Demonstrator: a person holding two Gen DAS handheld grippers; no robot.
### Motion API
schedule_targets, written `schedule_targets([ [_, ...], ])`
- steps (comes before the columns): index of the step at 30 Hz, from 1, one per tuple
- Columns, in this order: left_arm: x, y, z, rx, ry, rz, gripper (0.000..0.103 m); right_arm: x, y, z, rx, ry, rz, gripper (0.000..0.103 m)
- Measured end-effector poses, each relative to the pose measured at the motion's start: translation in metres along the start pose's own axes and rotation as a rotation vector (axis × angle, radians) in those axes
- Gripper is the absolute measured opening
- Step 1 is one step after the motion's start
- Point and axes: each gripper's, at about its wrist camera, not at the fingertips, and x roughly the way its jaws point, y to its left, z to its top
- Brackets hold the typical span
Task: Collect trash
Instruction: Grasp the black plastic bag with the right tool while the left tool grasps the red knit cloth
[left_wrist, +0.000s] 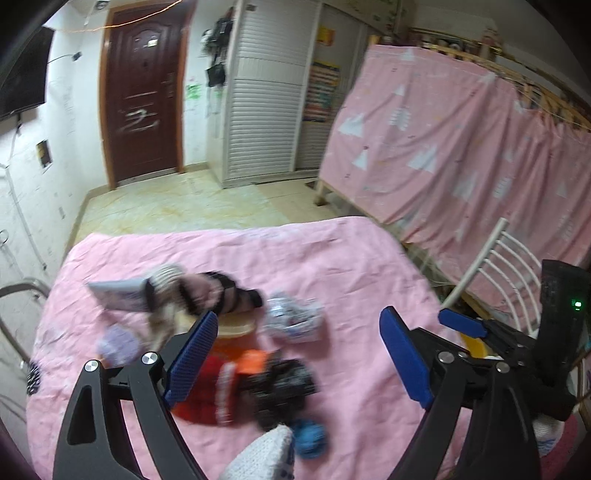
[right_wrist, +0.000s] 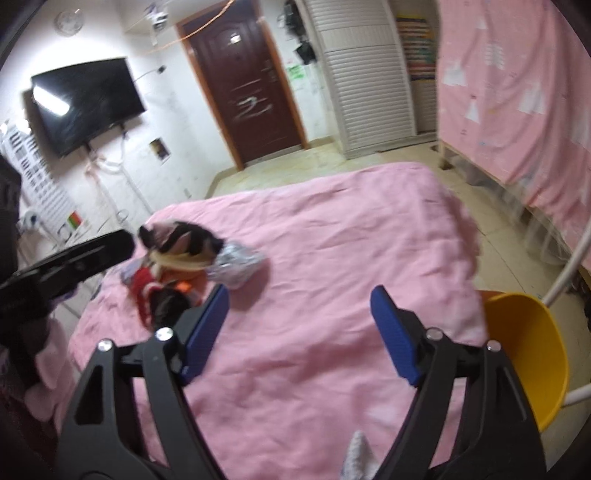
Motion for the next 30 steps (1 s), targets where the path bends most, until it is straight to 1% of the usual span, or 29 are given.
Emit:
schedule_targets([
  [4, 0.003, 0.029, -0.008, -0.047, 0.015, 0.027, 0.08, 0.012, 0.024, -0.001, -0.049, 0.036, 0.033, 0.078],
  [6, 0.007, 0.041, -0.014, -0.072, 0.027, 0.037, 0.08, 0.019, 0.035, -0.003, -0.071, 0.055, 0.043, 0.084],
  [11, 0.017, 0.068, -0.027, -0.121, 0.064, 0.053, 0.08, 0.032, 0.05, -0.009, -0.097, 0.098, 0.055, 0.085],
  [14, 0.024, 0.076, -0.034, -0.133, 0.081, 0.06, 0.08, 0.038, 0.057, -0.011, -0.119, 0.12, 0.059, 0.088],
  [17, 0.029, 0.081, -0.04, -0.133, 0.097, 0.059, 0.08, 0.043, 0.066, -0.015, -0.142, 0.14, 0.067, 0.089],
  [20, 0.035, 0.085, -0.046, -0.135, 0.115, 0.04, 0.079, 0.049, 0.076, -0.018, -0.17, 0.161, 0.075, 0.089],
  [22, 0.04, 0.087, -0.048, -0.137, 0.128, 0.028, 0.072, 0.052, 0.08, -0.019, -0.182, 0.171, 0.08, 0.089],
  [23, 0.042, 0.088, -0.05, -0.138, 0.137, 0.016, 0.062, 0.054, 0.082, -0.02, -0.187, 0.176, 0.081, 0.089],
  [24, 0.044, 0.087, -0.052, -0.138, 0.139, 0.015, 0.048, 0.056, 0.083, -0.02, -0.19, 0.178, 0.081, 0.089],
  [25, 0.046, 0.088, -0.054, -0.138, 0.141, 0.021, 0.042, 0.058, 0.085, -0.02, -0.193, 0.182, 0.082, 0.089],
  [27, 0.048, 0.092, -0.057, -0.151, 0.14, -0.002, 0.029, 0.061, 0.088, -0.02, -0.201, 0.188, 0.082, 0.089],
  [30, 0.043, 0.095, -0.058, -0.164, 0.123, -0.02, 0.021, 0.064, 0.093, -0.02, -0.211, 0.193, 0.08, 0.089],
])
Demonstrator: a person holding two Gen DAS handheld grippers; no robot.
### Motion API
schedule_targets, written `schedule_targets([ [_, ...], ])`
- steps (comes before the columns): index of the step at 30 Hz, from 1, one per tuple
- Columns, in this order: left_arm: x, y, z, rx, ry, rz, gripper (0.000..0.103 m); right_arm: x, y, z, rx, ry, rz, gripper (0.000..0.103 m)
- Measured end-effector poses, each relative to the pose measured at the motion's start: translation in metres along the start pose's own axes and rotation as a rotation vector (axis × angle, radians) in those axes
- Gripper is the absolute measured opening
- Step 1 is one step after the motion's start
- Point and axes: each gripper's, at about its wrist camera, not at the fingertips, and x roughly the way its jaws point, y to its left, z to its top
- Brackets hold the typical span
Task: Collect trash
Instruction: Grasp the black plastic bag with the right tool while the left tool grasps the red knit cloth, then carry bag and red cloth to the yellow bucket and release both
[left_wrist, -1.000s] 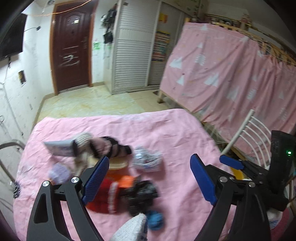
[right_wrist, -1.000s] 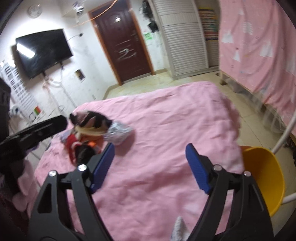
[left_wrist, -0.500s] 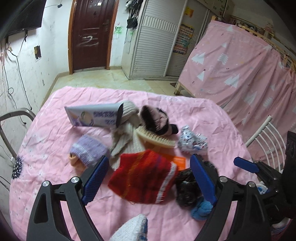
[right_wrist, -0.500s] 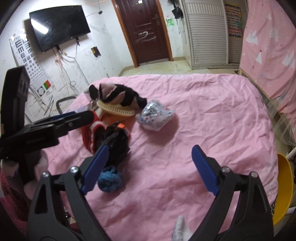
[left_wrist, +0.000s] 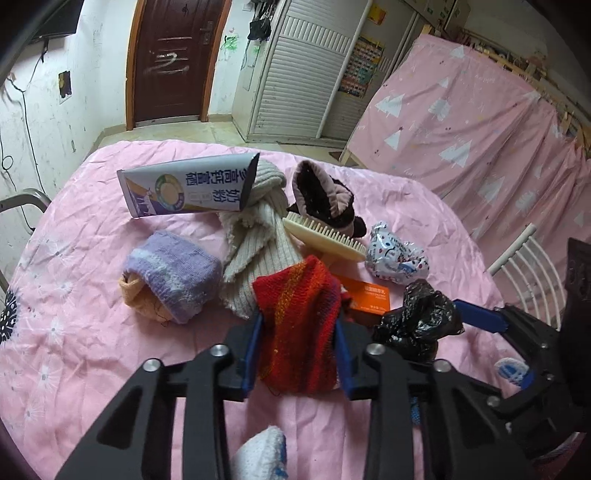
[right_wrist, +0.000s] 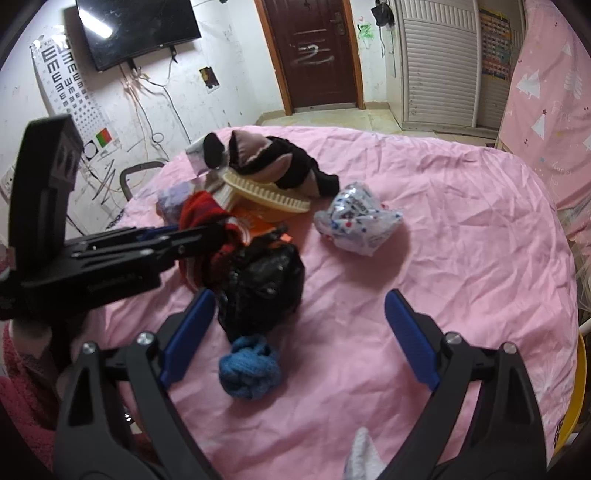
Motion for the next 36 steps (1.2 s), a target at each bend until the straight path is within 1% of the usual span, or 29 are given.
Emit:
schedule_targets([
  [4, -0.011, 0.003, -0.001, -0.009, -0.026, -0.022, 0.02, 0.002, 0.008, 0.005, -0.021, -0.005, -0.007, 0.089],
  [7, -0.024, 0.005, 0.004, -0.017, -0.061, -0.031, 0.02, 0.005, 0.011, 0.01, -0.03, -0.013, -0.009, 0.089],
  [8, -0.03, 0.005, 0.005, -0.021, -0.076, -0.03, 0.02, 0.006, 0.013, 0.011, -0.034, -0.012, -0.008, 0.088],
  [9, -0.035, 0.005, 0.008, -0.024, -0.089, -0.028, 0.02, 0.007, 0.015, 0.011, -0.042, -0.009, -0.006, 0.08],
  [10, -0.039, 0.006, 0.009, -0.028, -0.099, -0.026, 0.02, 0.009, 0.015, 0.011, -0.045, -0.006, -0.008, 0.074],
  [12, -0.048, 0.006, 0.012, -0.033, -0.122, -0.024, 0.02, 0.013, 0.017, 0.012, -0.052, 0.007, -0.016, 0.059],
  [13, -0.052, 0.005, 0.013, -0.03, -0.132, -0.019, 0.02, 0.016, 0.017, 0.011, -0.057, 0.015, -0.017, 0.054],
  [14, -0.054, 0.004, 0.014, -0.028, -0.136, -0.015, 0.02, 0.017, 0.017, 0.01, -0.061, 0.016, -0.017, 0.044],
  [15, -0.056, 0.005, 0.016, -0.026, -0.139, -0.014, 0.02, 0.017, 0.017, 0.01, -0.063, 0.016, -0.019, 0.036],
  [16, -0.057, 0.003, 0.017, -0.025, -0.14, -0.012, 0.02, 0.017, 0.017, 0.009, -0.066, 0.012, -0.02, 0.035],
  [17, -0.058, 0.002, 0.018, -0.023, -0.14, -0.011, 0.02, 0.015, 0.017, 0.009, -0.067, 0.006, -0.017, 0.031],
  [19, -0.059, -0.004, 0.019, -0.015, -0.142, -0.007, 0.02, 0.008, 0.015, 0.01, -0.062, -0.017, -0.015, 0.03],
  [24, -0.064, -0.017, 0.02, 0.009, -0.152, -0.004, 0.02, -0.017, 0.0, 0.013, -0.012, -0.107, -0.023, 0.03],
  [30, -0.067, -0.045, 0.023, 0.056, -0.157, -0.004, 0.02, -0.044, -0.029, 0.012, 0.052, -0.178, -0.038, 0.03],
  [36, -0.064, -0.082, 0.025, 0.121, -0.151, -0.016, 0.02, -0.076, -0.067, 0.003, 0.129, -0.251, -0.089, 0.03],
])
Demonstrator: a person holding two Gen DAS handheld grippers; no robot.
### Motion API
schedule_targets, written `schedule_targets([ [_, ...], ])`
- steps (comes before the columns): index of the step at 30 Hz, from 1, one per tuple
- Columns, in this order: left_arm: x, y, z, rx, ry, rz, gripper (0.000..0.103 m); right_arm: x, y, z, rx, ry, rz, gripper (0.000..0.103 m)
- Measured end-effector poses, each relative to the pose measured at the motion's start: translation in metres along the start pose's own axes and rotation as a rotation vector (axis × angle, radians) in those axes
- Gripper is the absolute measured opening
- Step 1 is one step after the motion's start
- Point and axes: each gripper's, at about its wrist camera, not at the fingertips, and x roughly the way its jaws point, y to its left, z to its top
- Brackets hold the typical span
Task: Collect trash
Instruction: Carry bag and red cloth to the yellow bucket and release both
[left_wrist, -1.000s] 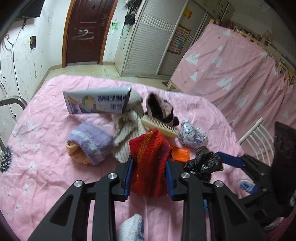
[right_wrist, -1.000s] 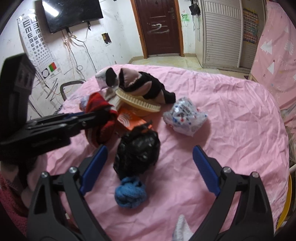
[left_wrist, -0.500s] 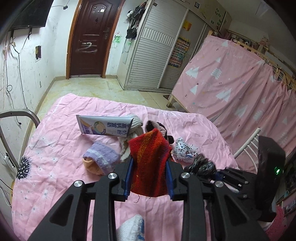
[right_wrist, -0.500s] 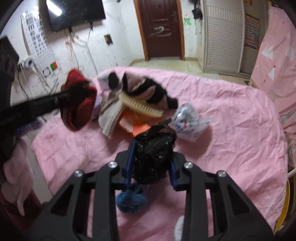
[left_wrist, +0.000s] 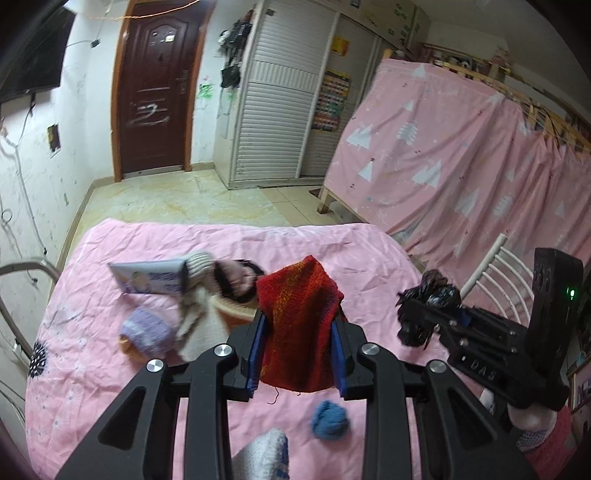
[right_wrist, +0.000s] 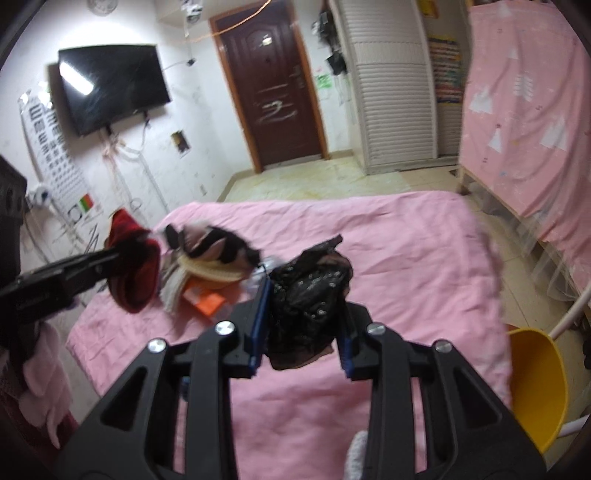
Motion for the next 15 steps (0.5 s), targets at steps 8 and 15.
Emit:
schedule_targets([
  [8, 0.011, -0.054, 0.006, 0.079, 0.015, -0.043, 0.02, -0.032, -0.058, -0.001, 0.09, -0.075, -0.091, 0.03],
  [15, 0.026, -0.109, 0.004, 0.167, 0.042, -0.098, 0.02, -0.057, -0.108, -0.012, 0.144, -0.111, -0.189, 0.03],
])
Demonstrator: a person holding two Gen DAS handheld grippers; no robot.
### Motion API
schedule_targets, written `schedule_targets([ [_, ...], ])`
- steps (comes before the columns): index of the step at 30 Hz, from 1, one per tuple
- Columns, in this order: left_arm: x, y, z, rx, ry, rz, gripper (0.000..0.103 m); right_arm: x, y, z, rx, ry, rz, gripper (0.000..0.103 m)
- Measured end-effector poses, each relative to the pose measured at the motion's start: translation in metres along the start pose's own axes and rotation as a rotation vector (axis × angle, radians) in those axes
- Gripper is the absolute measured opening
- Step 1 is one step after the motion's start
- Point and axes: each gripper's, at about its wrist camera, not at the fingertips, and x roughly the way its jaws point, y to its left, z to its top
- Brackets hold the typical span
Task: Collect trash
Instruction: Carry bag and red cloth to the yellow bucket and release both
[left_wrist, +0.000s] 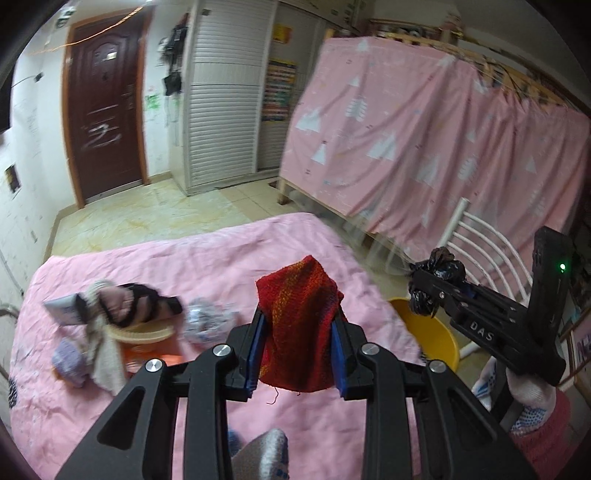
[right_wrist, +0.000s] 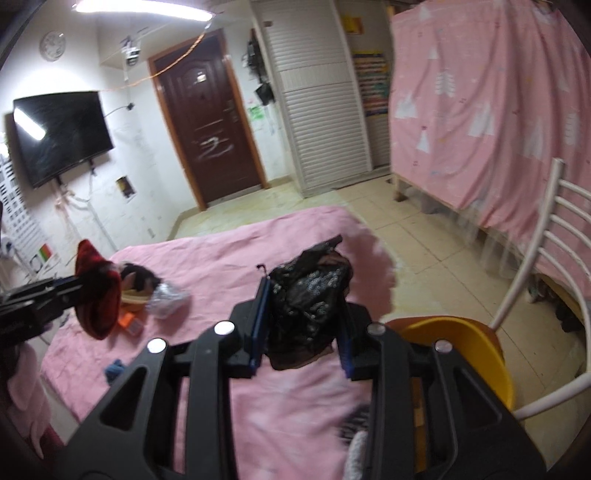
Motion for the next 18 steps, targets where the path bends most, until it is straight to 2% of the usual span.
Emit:
schedule_targets([
  [7, 0.028, -0.062, 0.007, 0.084, 0.04, -0.097, 0.02, -0.014, -0.051, -0.011, 0.05, -0.005, -0.089, 0.03],
  [13, 0.061, -0.105, 0.013, 0.105, 0.092, -0.187, 0.02, -0.017, -0.089, -0.021, 0.091, 0.007, -0.132, 0.031],
  [16, 0.073, -0.121, 0.013, 0.112, 0.106, -0.2, 0.02, -0.017, -0.101, -0.025, 0.105, 0.014, -0.144, 0.036],
  [18, 0.082, -0.13, 0.015, 0.11, 0.101, -0.21, 0.021, -0.017, -0.111, -0.027, 0.12, 0.016, -0.148, 0.046],
])
